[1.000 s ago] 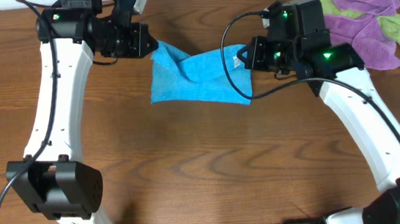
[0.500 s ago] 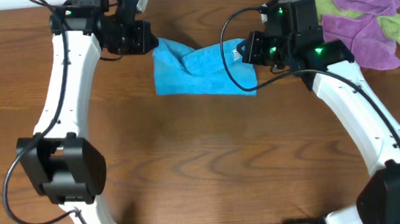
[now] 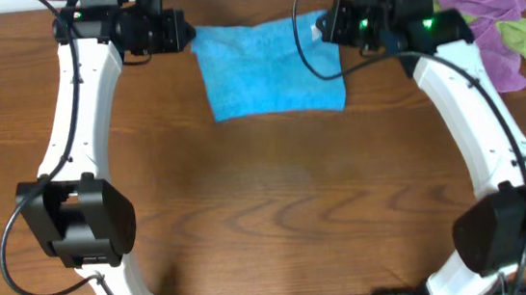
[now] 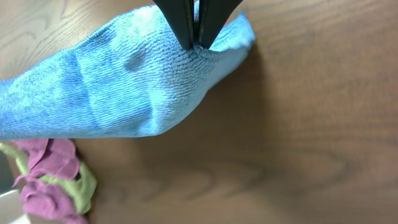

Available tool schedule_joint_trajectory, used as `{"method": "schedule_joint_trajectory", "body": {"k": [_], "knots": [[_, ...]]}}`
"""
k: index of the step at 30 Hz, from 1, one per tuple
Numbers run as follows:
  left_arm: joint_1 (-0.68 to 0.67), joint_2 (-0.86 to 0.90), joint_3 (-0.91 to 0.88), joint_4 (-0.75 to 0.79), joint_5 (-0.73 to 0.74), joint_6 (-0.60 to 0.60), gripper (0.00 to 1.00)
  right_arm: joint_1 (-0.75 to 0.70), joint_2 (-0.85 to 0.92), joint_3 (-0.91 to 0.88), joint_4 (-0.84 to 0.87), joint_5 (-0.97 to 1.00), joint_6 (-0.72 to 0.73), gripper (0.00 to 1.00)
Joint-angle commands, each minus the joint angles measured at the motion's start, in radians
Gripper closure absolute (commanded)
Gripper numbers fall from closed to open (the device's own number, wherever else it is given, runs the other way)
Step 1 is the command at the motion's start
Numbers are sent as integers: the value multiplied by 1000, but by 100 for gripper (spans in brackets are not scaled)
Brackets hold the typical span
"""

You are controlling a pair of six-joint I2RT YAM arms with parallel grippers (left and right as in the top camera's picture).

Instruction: Fold the cloth

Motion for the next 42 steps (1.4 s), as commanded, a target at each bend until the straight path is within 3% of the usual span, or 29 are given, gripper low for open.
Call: {"method": "schedule_joint_trajectory", "body": {"k": [1,6,16,23,27,30,32,33,34,35,42], "knots": [[7,3,104,7,-14,-9,94,3,37,129,-48,10,-46,98],[8,3,215,-65,-13,-5,94,7,45,200,-111,17,-65,98],[-13,3,251,-478,57,125,94,69,45,219,-472,16,-170,98],[-42,3,251,-706,55,136,94,90,45,219,-695,16,-220,98],[-46,3,251,-761,54,142,94,90,43,219,-743,13,-229,98],[-45,3,251,-713,35,125,94,86,43,218,-715,18,-247,99],[-45,3,251,-644,-54,72,94,81,43,218,-660,36,-246,97],[-45,3,251,-603,-101,33,58,79,43,218,-632,45,-246,57],[-45,3,251,-578,-127,14,1,78,43,218,-614,56,-242,9],[-45,3,251,-545,-164,-11,5,77,43,218,-598,64,-235,1],[-45,3,251,-473,-259,-86,5,75,43,218,-558,123,-228,1]]}}
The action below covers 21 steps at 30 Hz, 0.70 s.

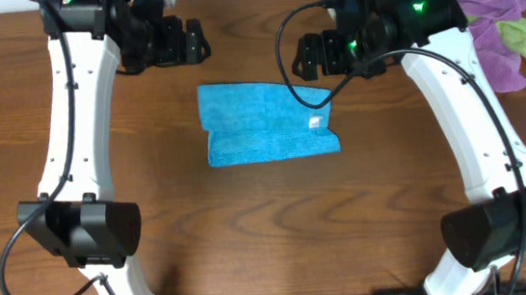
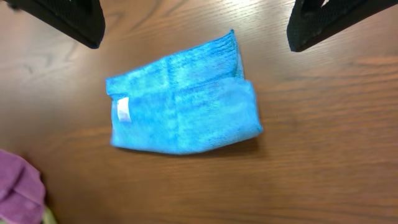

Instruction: Fold the cloth

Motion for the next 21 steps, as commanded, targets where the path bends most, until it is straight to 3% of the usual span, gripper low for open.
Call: {"method": "schedule_joint_trajectory", "body": {"k": [1,7,12,21], "knots": [[2,3,16,-4,-72,-58,5,-6,4,16,-2,63,-3,1],[2,3,16,-85,-71,-50,5,-6,4,16,-84,121,-23,3],[1,3,-11,-189,-63,11,5,16,4,-14,-168,153,-80,16],[2,-77,-297,-118,51,51,5,52,-65,-181,-150,327,-61,20]]}}
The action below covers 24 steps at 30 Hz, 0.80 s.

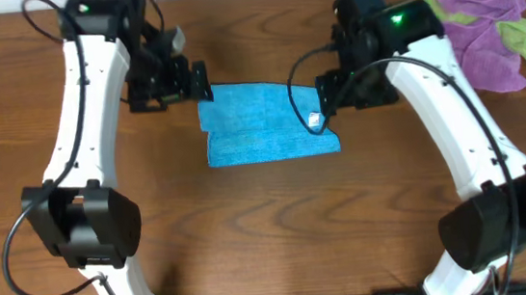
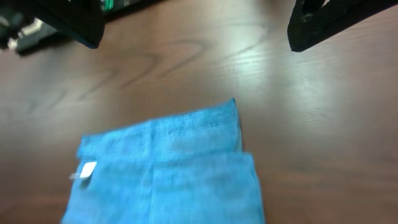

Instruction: Fold the cloth

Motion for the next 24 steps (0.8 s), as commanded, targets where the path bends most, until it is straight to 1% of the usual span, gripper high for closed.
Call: {"method": "schedule_joint_trajectory", "body": {"k": [1,5,7,11,14,16,18,24], "knots": [[2,-105,-116,44,35,28,5,15,-94,-58,32,103,-10,20],[2,-294,-253,132,-36,21,5,13,-267,-149,99,148,-19,15],[1,-385,-325,165,-39,20,5,14,-347,-216,127,147,-18,15],[0,-545,-532,243,-34,-10,5,14,-483,-410,171,149,-10,16],[0,-644,-729,327,-11,-49,4,14,-562,-560,216,139,17,15],[0,-683,-843,403,36,-52,5,14,-600,-664,267,101,34,15],[0,-692,-912,467,56,-63,5,14,-609,-745,320,59,34,15],[0,-633,-983,598,118,-69,5,12,-583,-896,486,-27,74,13]]}}
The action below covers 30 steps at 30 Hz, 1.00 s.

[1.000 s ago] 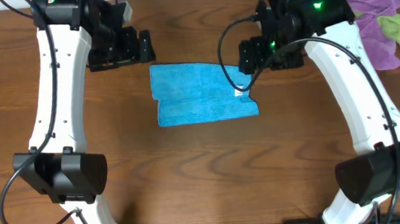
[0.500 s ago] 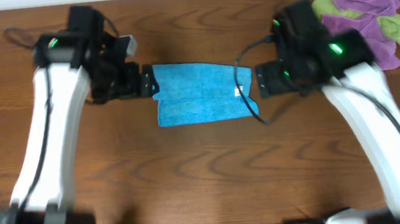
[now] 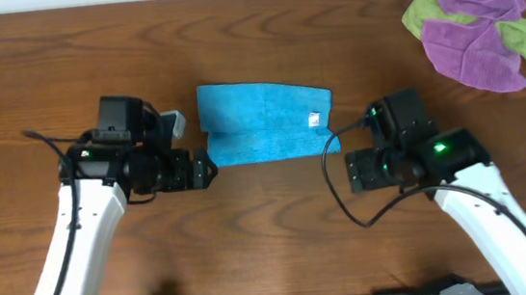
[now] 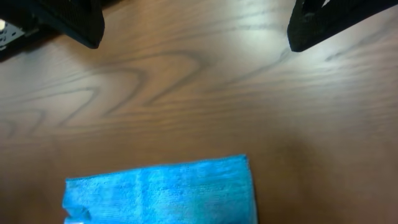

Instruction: Fold the cloth

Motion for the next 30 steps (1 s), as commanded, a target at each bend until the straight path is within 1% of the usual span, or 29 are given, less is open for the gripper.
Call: {"method": "schedule_joint_trajectory", "body": {"k": [1,5,8,16,22,30], "knots": [[0,47,-11,54,81,-13,5,6,13,-57,70,-83,42,13],[2,125,-14,118,156,-13,5,-5,53,-108,152,-149,41,14],[2,190,-14,146,178,-13,5,-9,111,-119,192,-190,42,19],[3,307,-14,182,176,7,5,-30,262,-119,319,-225,56,21],[3,348,-14,212,167,34,5,-95,299,-119,369,-248,50,21],[16,413,-14,282,161,32,4,-147,353,-119,480,-313,22,21]]}}
